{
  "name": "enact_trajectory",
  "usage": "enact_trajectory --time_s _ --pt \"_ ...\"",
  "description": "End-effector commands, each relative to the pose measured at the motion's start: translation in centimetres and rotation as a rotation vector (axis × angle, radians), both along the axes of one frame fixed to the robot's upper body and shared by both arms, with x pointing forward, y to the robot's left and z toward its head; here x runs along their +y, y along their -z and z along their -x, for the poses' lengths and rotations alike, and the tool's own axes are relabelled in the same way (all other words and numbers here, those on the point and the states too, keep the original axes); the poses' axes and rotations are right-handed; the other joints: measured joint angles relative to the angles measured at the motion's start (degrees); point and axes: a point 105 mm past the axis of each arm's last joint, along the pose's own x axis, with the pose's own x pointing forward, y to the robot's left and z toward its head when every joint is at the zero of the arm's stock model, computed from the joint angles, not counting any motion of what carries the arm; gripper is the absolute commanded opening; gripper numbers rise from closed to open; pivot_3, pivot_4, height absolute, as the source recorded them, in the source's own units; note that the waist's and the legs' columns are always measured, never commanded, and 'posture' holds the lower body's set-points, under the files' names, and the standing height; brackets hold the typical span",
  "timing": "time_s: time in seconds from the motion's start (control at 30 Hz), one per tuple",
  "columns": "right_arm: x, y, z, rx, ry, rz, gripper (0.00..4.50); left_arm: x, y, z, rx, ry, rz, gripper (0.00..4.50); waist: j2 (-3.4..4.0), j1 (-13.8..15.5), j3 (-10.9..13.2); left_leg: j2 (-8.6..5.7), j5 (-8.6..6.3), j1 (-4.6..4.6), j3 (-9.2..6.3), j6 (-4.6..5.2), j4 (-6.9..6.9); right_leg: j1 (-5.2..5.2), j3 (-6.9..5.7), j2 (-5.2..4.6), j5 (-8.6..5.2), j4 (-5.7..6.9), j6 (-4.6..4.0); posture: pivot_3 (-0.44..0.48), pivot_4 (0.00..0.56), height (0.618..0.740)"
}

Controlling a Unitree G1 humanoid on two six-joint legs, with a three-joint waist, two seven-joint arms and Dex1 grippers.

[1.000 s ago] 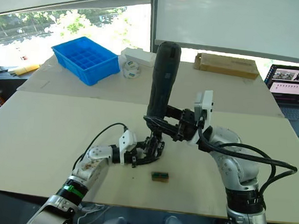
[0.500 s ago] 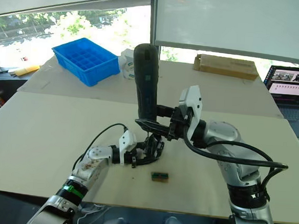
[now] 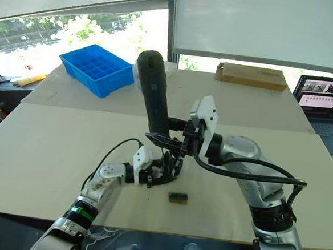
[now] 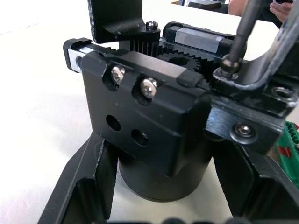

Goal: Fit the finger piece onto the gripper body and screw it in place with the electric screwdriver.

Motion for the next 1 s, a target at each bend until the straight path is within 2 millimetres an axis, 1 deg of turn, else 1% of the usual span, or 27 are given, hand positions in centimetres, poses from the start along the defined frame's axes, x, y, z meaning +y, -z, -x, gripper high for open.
enact_trajectory --time_s 0.03,0.4,0.53,0.63,0.67,0.77,0.9,1.0 --pt "-0.2 4.9 -0.6 0.174 0.043 0.119 1.91 0.0 0.9 0.5 0.041 0.019 -0.009 2.44 -0.01 0.00 -0.16 0.00 -0.01 0.00 -0.01 0.01 0.00 0.01 0.00 0.00 0.00 -0.01 0.00 0.000 0.150 0.740" --pt "-1.2 3.9 -1.1 0.126 0.074 0.118 1.91 -0.1 0.8 0.4 0.038 0.017 -0.007 2.44 -0.04 0.01 -0.47 0.00 -0.02 -0.01 -0.16 0.01 -0.03 0.04 0.01 -0.04 -0.03 -0.04 -0.04 0.000 0.150 0.740" --pt "-1.4 2.8 -1.0 0.075 0.063 0.105 1.91 -0.1 0.8 0.4 0.038 0.015 -0.006 2.44 -0.04 0.06 -0.47 0.00 -0.02 -0.03 -0.19 0.02 -0.03 0.04 0.02 -0.06 -0.03 -0.05 -0.04 0.000 0.150 0.740" --pt "-1.6 0.8 -0.8 0.008 0.043 0.065 1.91 -0.1 0.8 0.5 0.038 0.014 -0.007 2.44 -0.04 0.09 -0.47 0.00 -0.03 -0.05 -0.21 0.03 -0.03 0.03 0.01 -0.07 -0.03 -0.06 -0.05 0.000 0.150 0.740" --pt "-1.6 -0.3 -0.6 -0.022 0.031 0.040 1.91 -0.1 0.9 0.5 0.039 0.014 -0.008 2.44 -0.04 0.10 -0.47 -0.01 -0.03 -0.06 -0.22 0.03 -0.03 0.03 0.01 -0.07 -0.03 -0.06 -0.05 0.000 0.150 0.740" --pt "-1.4 -3.8 0.7 -0.152 -0.057 -0.074 1.91 -0.1 1.1 0.4 0.039 0.010 -0.020 2.44 -0.05 0.12 -0.45 -0.01 -0.03 -0.11 -0.22 0.04 -0.02 -0.02 0.01 -0.08 -0.03 -0.06 -0.05 0.000 0.150 0.740" --pt "-1.7 -7.4 2.4 -0.275 -0.121 -0.219 1.91 0.0 1.5 0.1 0.036 -0.007 -0.053 2.44 -0.01 0.38 -0.38 -0.01 -0.03 -0.33 -0.22 0.03 -0.03 -0.21 -0.03 -0.03 -0.03 -0.04 -0.05 0.000 0.150 0.740" --pt "-2.0 -8.3 3.7 -0.358 -0.169 -0.223 1.91 0.0 1.8 -0.2 0.026 -0.018 -0.075 2.44 -0.01 0.62 -0.36 -0.07 -0.02 -0.34 -0.21 0.04 -0.01 -0.19 -0.12 0.04 -0.01 -0.04 -0.02 0.000 0.150 0.740"
